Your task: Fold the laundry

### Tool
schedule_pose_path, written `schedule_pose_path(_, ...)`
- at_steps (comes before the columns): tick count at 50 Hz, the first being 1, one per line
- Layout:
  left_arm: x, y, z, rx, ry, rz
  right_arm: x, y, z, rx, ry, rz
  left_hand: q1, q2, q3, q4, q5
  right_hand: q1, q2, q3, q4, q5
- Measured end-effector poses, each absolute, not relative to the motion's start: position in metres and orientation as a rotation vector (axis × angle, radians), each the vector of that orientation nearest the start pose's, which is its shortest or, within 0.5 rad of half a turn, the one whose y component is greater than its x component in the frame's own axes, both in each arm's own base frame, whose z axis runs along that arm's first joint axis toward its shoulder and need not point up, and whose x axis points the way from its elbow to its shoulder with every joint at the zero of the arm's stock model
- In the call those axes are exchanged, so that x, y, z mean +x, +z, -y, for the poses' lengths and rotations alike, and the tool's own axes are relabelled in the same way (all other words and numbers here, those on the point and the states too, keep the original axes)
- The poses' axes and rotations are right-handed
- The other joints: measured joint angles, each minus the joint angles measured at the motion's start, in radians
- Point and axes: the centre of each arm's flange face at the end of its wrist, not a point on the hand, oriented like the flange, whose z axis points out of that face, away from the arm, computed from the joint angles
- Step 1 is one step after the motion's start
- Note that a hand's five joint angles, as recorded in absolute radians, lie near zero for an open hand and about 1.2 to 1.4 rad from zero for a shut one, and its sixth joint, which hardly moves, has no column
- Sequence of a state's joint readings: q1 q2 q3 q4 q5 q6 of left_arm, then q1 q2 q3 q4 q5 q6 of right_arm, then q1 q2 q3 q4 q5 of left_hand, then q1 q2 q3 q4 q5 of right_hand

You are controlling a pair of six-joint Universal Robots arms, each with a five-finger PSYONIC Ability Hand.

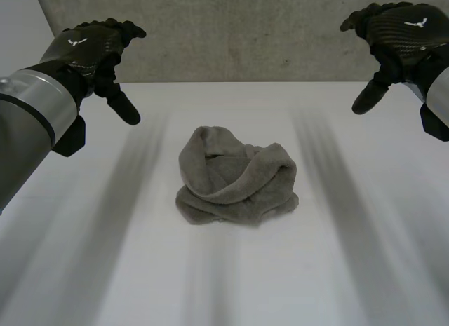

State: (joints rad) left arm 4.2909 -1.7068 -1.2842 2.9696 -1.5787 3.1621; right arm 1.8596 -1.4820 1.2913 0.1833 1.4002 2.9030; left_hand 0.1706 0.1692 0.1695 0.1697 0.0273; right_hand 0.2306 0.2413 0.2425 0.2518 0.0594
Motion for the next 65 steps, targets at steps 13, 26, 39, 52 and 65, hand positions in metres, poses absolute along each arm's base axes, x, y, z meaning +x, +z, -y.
schedule_pose_path(13, -0.262, 0.288, 0.25, 0.607, -2.213, -2.538, 0.258, 0.302, 0.264, -1.354, -1.962, -1.911, 0.0, 0.0, 0.0, 0.0, 0.0, 0.0, 0.0, 0.0, 0.0, 0.0)
schedule_pose_path(26, -0.275, 0.219, 0.242, 0.682, -2.185, -2.574, 0.316, 0.239, 0.277, -1.521, -1.616, -1.89, 0.0, 0.001, 0.001, 0.0, 0.0, 0.002, 0.0, 0.0, 0.0, 0.0)
schedule_pose_path(39, -0.283, 0.19, 0.233, 0.727, -2.25, -2.543, 0.357, 0.177, 0.297, -1.565, -1.454, -1.915, 0.002, 0.002, 0.002, 0.002, 0.001, 0.549, 0.548, 0.522, 0.51, 0.537)
schedule_pose_path(52, -0.288, 0.175, 0.233, 0.801, -2.218, -2.597, 0.354, 0.261, 0.294, -1.288, -1.646, -1.892, 0.003, 0.002, 0.002, 0.002, 0.0, 1.098, 1.083, 1.087, 1.082, 1.103)
schedule_pose_path(65, -0.297, 0.181, 0.247, 0.736, -2.361, -2.554, 0.325, 0.302, 0.23, -1.22, -1.566, -1.818, 0.003, 0.003, 0.002, 0.003, 0.0, 1.098, 1.083, 1.091, 1.082, 1.104)
